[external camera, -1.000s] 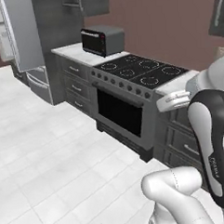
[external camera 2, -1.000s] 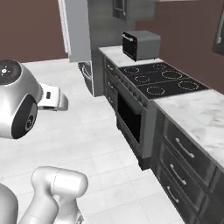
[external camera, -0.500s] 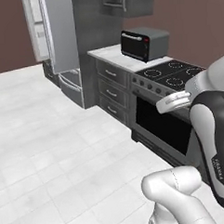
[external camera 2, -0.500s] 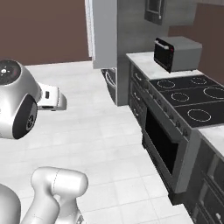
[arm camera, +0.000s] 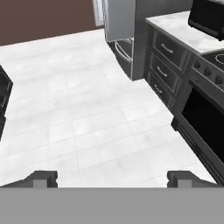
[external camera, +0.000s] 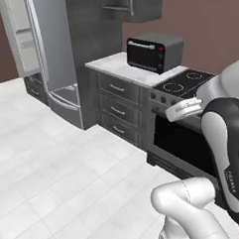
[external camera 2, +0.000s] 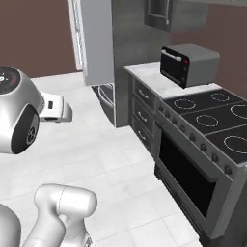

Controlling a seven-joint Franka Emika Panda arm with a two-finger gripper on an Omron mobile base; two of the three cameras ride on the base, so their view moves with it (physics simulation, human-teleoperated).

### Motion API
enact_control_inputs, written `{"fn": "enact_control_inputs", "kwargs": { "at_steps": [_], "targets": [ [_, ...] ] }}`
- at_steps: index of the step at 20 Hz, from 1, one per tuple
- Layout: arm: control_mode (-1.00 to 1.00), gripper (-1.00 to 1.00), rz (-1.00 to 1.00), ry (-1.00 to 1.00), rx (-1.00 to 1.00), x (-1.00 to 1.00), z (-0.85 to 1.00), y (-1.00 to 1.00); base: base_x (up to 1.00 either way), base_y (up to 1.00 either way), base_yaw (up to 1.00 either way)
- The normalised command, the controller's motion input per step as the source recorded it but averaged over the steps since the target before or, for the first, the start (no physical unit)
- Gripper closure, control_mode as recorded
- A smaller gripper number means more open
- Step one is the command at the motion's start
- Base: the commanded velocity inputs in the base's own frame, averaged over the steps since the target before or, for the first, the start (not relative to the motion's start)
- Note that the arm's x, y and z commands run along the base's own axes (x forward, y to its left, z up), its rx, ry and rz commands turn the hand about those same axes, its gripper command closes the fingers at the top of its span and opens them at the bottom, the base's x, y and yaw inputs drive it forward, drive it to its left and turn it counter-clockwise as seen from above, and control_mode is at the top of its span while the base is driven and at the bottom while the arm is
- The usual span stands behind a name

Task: Retrieve the bottle and the shaker from the cabinet and place them next to the mixing bowl on the counter. Then add garlic from the fridge to the mixing bowl.

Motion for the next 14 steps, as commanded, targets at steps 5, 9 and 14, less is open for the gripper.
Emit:
{"fn": "enact_control_inputs", "kwargs": {
  "at_steps": [5, 9, 14],
  "targets": [
    [1.0, -1.0, 0.0, 0.0, 0.0, 0.0, 0.0, 0.0, 1.0, 0.79, -0.12],
    [1.0, -1.0, 0.0, 0.0, 0.0, 0.0, 0.0, 0.0, 1.0, 0.76, 0.02],
    [1.0, -1.0, 0.0, 0.0, 0.0, 0.0, 0.0, 0.0, 1.0, 1.0, 0.14]
  ]
}}
